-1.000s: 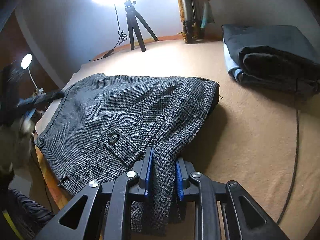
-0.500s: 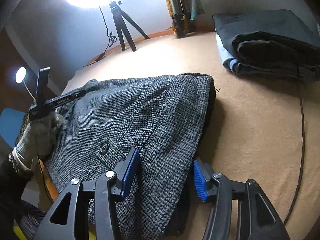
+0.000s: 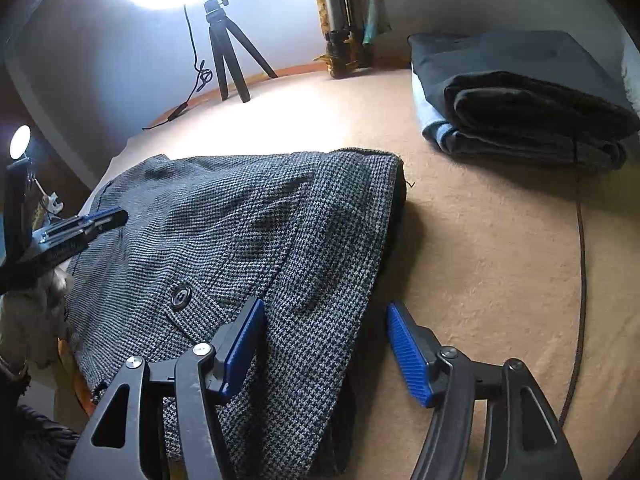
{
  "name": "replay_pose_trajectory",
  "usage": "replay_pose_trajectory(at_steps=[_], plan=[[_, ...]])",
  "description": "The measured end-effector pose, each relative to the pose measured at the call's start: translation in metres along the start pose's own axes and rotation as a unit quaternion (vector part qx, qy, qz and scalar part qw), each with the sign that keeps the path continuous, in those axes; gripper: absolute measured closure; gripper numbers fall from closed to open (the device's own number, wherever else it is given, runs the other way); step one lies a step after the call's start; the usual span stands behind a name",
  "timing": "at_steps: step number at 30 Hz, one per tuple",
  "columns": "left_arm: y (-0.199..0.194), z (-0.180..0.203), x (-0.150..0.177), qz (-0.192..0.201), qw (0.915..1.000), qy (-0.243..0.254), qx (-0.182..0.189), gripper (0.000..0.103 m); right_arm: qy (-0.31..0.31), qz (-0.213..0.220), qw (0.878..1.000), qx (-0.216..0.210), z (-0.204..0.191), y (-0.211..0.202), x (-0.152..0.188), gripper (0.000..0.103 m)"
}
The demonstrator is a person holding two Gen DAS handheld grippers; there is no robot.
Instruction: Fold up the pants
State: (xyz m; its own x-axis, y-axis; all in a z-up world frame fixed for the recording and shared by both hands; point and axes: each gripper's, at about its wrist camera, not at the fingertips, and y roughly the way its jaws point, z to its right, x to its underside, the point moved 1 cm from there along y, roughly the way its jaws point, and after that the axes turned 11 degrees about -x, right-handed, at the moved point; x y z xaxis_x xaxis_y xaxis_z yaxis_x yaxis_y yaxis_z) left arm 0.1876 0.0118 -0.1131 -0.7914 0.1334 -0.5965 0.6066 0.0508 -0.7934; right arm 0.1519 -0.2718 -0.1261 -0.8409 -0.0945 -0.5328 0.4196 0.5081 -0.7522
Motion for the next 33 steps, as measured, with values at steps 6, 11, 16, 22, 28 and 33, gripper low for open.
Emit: replay_pose_trajectory(at_steps=[6, 11, 16, 22, 28, 33], plan=[[0.006, 0.006, -0.001, -0.002, 0.9999, 0.008, -0.011, 0.087, -0.009, 0.0, 1.0, 0.004, -0.002, -0.001, 0.001, 0.037], [0.006, 0.005, -0.002, 0.005, 0.9999, 0.01, -0.013, 0.087, -0.013, -0.001, 1.0, -0.006, -0.003, -0.001, 0.003, 0.036], [-0.003, -0.002, -0.001, 0.013, 0.9998, -0.003, -0.012, 0.087, -0.009, -0.001, 0.999, -0.033, 0.003, -0.008, 0.007, 0.03], [-0.029, 0.001, 0.001, 0.041, 0.9991, -0.005, 0.008, 0.087, 0.03, 0.0, 0.997, -0.067, 0.023, -0.019, 0.019, 0.025], [-0.036, 0.026, 0.0, 0.047, 0.9983, 0.009, 0.033, 0.087, 0.058, 0.005, 0.992, -0.115, 0.03, -0.022, 0.026, 0.024], [-0.028, 0.043, 0.005, 0.035, 0.9986, 0.025, 0.031, 0.087, 0.036, -0.013, 0.988, -0.153, 0.011, -0.014, 0.032, 0.033]])
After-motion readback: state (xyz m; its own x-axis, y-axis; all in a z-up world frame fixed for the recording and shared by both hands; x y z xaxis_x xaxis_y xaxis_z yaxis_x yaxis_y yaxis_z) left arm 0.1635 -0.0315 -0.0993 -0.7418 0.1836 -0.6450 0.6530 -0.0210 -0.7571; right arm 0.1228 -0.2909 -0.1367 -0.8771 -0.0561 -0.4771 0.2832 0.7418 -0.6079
